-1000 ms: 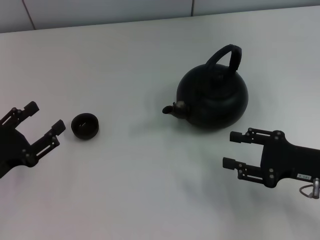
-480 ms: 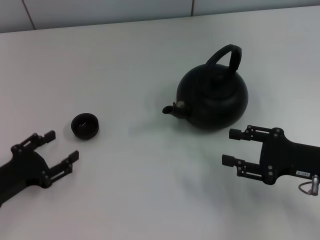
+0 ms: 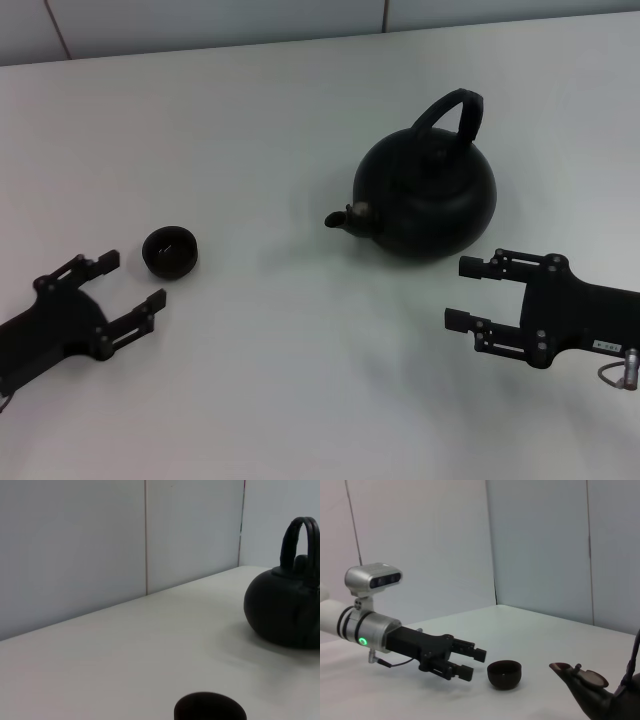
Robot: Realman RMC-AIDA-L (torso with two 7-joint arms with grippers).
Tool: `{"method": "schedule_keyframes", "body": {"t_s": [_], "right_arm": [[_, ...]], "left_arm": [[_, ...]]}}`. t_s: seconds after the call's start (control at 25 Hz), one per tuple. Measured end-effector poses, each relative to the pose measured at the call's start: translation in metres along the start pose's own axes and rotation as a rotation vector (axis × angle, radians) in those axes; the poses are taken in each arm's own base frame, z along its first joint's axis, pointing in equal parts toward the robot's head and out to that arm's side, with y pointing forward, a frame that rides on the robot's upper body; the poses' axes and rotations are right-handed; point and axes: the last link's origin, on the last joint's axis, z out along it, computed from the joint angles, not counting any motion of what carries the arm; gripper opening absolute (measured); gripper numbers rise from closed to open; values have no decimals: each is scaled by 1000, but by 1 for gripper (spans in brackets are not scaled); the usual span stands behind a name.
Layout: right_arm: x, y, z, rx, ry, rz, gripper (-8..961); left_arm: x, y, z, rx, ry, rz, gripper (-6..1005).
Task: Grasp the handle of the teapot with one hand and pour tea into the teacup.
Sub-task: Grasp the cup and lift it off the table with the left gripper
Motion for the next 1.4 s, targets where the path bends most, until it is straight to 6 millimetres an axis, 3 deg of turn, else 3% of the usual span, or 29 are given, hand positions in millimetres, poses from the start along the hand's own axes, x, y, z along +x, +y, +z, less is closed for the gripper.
{"method": "schedule_keyframes", "body": {"t_s": [0.6, 1.4], "right_arm": [[-1, 0, 0, 2, -7, 0, 631], [-5, -3, -1, 9, -29, -9, 630]], "left_arm": [[13, -5, 39, -12, -29, 6, 715], [16, -6, 47, -13, -46, 15, 698]]}}
